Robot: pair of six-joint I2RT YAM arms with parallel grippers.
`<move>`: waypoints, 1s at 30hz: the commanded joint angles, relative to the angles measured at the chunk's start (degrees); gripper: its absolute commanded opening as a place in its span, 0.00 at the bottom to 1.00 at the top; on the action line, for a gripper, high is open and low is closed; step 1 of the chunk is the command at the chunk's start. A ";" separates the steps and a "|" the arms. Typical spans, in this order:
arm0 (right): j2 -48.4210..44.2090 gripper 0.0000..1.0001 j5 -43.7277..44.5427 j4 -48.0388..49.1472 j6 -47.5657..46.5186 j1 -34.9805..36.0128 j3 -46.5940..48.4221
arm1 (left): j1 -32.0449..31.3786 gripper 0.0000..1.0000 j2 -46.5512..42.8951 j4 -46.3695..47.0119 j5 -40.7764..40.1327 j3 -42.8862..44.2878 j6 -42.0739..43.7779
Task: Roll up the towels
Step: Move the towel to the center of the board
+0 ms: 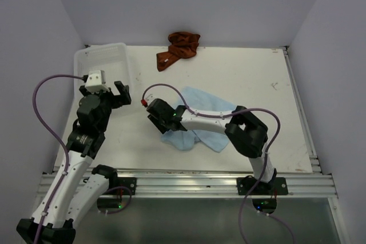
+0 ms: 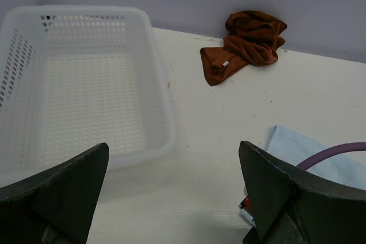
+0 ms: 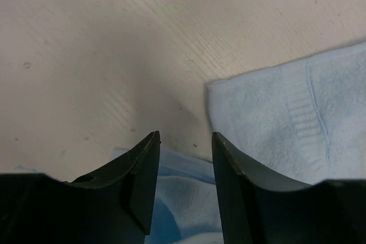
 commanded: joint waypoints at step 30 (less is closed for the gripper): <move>6.84 0.08 1.26 -3.21 1.49 -6.77 6.01 | 0.04 1.00 3.36 0.52 8.00 1.58 -0.27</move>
